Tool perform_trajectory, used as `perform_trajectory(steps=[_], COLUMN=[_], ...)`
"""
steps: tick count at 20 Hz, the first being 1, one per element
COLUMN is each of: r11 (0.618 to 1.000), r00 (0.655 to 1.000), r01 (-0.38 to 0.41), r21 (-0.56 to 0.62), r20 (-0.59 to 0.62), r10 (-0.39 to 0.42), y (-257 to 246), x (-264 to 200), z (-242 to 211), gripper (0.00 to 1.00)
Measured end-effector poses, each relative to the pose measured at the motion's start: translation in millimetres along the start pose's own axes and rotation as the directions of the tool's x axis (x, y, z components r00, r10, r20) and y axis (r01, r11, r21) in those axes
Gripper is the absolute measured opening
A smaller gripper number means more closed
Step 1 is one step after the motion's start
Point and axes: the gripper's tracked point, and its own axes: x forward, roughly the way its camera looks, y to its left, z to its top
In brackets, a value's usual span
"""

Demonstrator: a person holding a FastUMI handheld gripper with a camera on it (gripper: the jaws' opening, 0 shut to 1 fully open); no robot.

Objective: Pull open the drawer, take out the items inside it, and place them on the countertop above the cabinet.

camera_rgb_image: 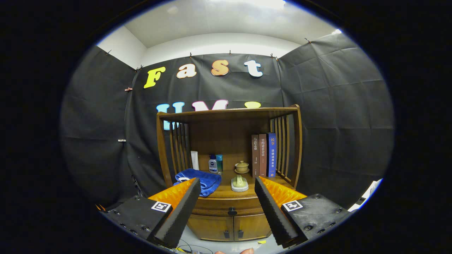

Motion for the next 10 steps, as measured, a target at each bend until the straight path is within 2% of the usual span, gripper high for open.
perform_trajectory(steps=[10], r11=[1.000], r00=[1.000], r01=[-0.011], r21=[-0.008], r20=[0.012], r10=[0.011], y=[8.1], x=[0.5], z=[3.4], gripper=[0.99])
